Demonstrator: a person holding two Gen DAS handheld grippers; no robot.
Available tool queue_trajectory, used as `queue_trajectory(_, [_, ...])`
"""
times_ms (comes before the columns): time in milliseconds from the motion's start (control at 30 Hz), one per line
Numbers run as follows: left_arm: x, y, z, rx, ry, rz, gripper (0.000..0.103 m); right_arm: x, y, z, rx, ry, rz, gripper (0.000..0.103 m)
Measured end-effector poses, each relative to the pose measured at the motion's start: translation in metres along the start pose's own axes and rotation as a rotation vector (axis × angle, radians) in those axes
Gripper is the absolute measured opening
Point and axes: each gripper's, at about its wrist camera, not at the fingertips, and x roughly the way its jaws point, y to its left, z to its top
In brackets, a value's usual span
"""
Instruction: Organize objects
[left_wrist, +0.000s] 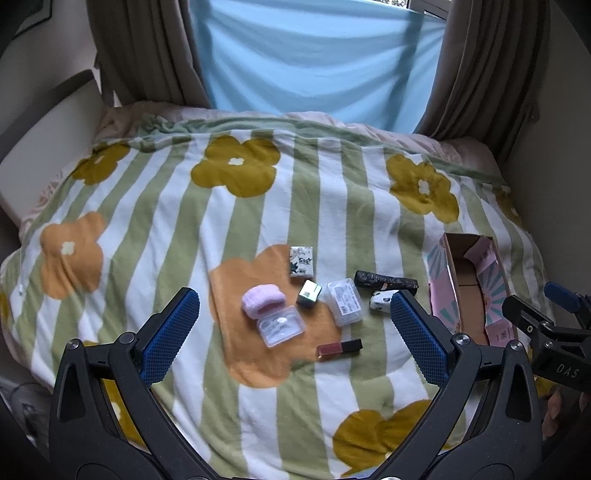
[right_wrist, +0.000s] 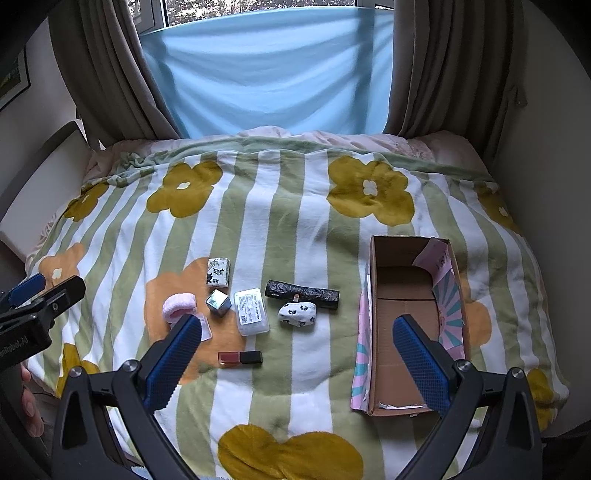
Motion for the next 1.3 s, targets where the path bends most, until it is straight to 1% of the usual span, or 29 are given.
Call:
queue_trajectory(133, [0.001,0.000,0.001,0.014,-0.001,0.013,0.102,0.000,0.000,0.000,0.000,0.002,0.000,0.102])
queue_trajectory(400, [0.005,0.000,0.000,0.010,0.013,-0.001,0.102,0.001,0.005,0.000,-0.010,0.001,0.007,0.102])
queue_trajectory(767, [0.006,-0.002,-0.002,0.013,0.018,0.002,0.102,0.002,0.006,0.000,-0.007,0.004,0.010,0.102])
queue_trajectory(1300, [0.000,0.006,-0.007,-0.018,0.018,0.004,0.102,0.002,0.010,-0.003,-0.006,0.006,0.018,0.102])
